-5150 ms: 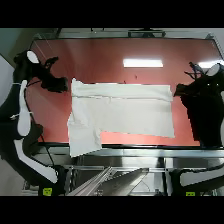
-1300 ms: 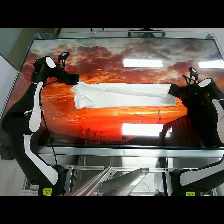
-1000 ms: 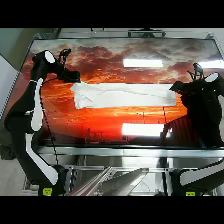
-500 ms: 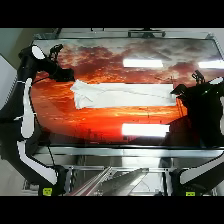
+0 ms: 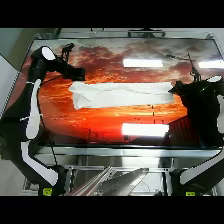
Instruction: Fold the shirts.
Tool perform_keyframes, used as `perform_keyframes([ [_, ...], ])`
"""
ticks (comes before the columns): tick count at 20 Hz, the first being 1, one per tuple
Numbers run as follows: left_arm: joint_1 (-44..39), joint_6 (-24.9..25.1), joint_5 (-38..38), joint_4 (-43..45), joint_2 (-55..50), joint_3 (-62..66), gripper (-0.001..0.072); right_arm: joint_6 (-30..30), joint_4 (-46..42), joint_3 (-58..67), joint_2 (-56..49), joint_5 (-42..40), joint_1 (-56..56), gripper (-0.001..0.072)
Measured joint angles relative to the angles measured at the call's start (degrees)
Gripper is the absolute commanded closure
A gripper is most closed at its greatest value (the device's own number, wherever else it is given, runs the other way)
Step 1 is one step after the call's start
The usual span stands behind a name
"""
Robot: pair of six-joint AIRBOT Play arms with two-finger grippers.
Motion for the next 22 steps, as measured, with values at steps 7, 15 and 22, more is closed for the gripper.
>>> perform_keyframes([
  [7, -10.73, 0.79, 7.93, -11.02, -11.23, 0.0, 0.0679, 1.49, 10.16, 6.54, 10.71, 8.26, 0.2, 0.0699],
  [15, -19.21, 2.51, 19.65, -25.42, -18.58, 1.95, 0.0683, 2.84, 18.73, 7.34, 19.98, 12.33, 6.56, 0.07],
  [22, -7.45, 10.27, 0.39, -32.54, -2.14, 9.44, 0.0683, 4.09, 18.82, 7.37, 19.12, 4.24, 16.98, 0.0699],
])
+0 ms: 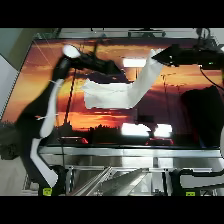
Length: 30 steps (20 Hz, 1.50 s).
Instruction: Fold the shirts.
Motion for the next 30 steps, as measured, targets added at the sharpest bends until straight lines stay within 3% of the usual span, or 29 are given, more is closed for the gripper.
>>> perform_keyframes([
  [7, 22.88, 9.35, -8.74, -14.82, 24.76, -8.85, 0.0682, -1.95, 1.46, 0.0, -12.24, -23.19, 23.41, 0.0698],
  [8, 25.18, 10.14, -9.33, -16.04, 26.45, -9.92, 0.0683, -3.41, 2.84, 0.0, -15.06, -28.17, 27.36, 0.0636],
  [9, 27.3, 10.8, -9.81, -17.18, 27.96, -11.1, 0.0682, -5.05, 4.52, -0.02, -17.64, -32.41, 30.69, 0.0369],
  [10, 29.09, 11.5, -10.27, -18.29, 29.24, -12.46, 0.0682, -6.82, 6.88, -0.02, -20.26, -35.87, 33.68, 0.0265],
  [12, 31.74, 12.63, -10.99, -20.22, 30.95, -15.45, 0.0682, -9.14, 10.16, -0.07, -23.76, -38.84, 37.05, 0.0272],
  [14, 33.38, 13.4, -11.74, -22.67, 31.85, -18.29, 0.0682, -10.4, 11.21, -0.04, -24.61, -37.55, 36.74, 0.0274],
  [17, 34.56, 14.78, -13.79, -26.93, 32.5, -22.23, 0.0683, -10.16, 9.07, 0.0, -22.75, -29.16, 30.77, 0.027],
  [19, 34.86, 15.41, -14.93, -28.44, 32.68, -24.0, 0.0683, -6.16, 4.13, 0.04, -20.76, -22.71, 24.7, 0.009],
  [25, 35.1, 16.11, -16.74, -30.08, 32.79, -26.23, 0.0683, 9.05, -15.21, 0.0, -19.96, -9.99, 10.91, 0.009],
  [30, 35.1, 17.0, -17.05, -30.47, 32.79, -26.53, 0.0683, 12.74, -20.63, 0.0, -24.39, -6.23, 9.88, 0.0091],
])
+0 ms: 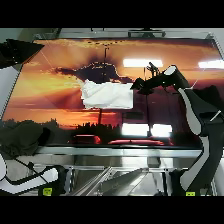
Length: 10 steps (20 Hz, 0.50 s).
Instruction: Fold the shirts.
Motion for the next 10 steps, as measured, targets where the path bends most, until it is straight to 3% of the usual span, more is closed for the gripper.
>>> perform_keyframes([
  [3, 0.0, 0.61, 0.0, -0.15, 0.0, -0.02, 0.0683, -0.17, 0.63, 0.0, -2.25, 0.39, 1.66, 0.012],
  [7, 0.0, 0.96, -0.02, -0.15, 0.0, -0.02, 0.0684, -3.87, 5.66, -0.04, -3.43, -0.98, 3.48, 0.07],
  [10, 0.0, 1.03, -0.11, -0.13, 0.02, -0.02, 0.0684, -6.43, 10.88, -0.04, -3.43, -2.01, 3.85, 0.07],
])
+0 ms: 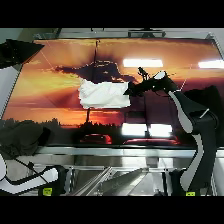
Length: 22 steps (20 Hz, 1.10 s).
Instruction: Fold the shirts.
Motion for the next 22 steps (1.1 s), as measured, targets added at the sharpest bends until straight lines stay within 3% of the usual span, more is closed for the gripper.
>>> perform_keyframes([
  [3, 0.0, -0.02, -0.09, 0.0, 0.0, 0.0, 0.0684, -0.33, 2.93, 0.24, 2.6, -0.26, -0.81, 0.07],
  [6, 0.0, -0.28, -0.11, 0.0, 0.0, 0.0, 0.0684, 3.21, 2.51, 2.01, 8.07, -0.48, -4.09, 0.07],
  [14, -0.09, -2.89, -0.52, 0.0, 0.0, 0.0, 0.0684, 26.6, -7.96, 7.26, 28.5, 0.85, -25.0, 0.0701],
  [18, -1.46, -3.48, -0.52, 0.02, 0.0, 0.0, 0.0684, 35.23, -15.74, 7.56, 35.87, 9.79, -40.24, 0.0702],
  [22, -4.79, -3.5, -0.52, 0.04, 0.0, 0.0, 0.0684, 38.1, -30.69, 2.12, 42.03, 22.01, -50.62, 0.0701],
])
